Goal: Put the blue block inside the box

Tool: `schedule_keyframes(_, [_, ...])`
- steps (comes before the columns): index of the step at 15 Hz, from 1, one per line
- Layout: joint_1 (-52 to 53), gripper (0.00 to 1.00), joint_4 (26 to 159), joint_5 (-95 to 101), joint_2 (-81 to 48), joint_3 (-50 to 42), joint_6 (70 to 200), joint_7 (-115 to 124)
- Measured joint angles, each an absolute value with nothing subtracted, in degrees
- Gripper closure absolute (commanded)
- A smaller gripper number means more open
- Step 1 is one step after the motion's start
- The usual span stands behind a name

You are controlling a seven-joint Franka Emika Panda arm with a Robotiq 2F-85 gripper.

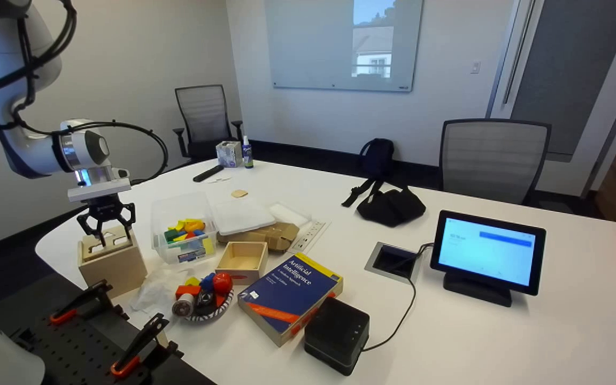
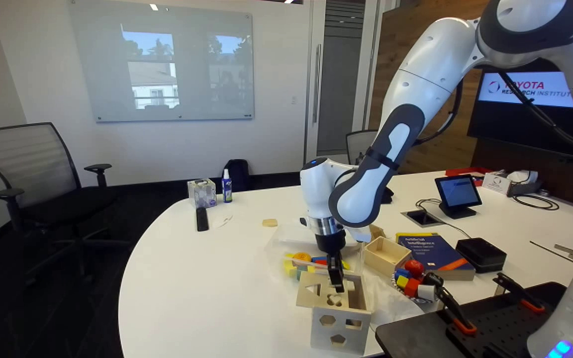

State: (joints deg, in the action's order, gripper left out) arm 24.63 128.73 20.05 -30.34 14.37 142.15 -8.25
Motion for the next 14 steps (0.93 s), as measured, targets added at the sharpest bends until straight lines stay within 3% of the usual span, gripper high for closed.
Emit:
schedule_keyframes(2, [24.63, 0.0, 128.69, 20.05, -30.34, 14.37, 142.15, -8.23])
schedule_keyframes(14, [22.79, 0.0, 126.48, 19.34, -25.68, 14.37, 136.71, -8.22])
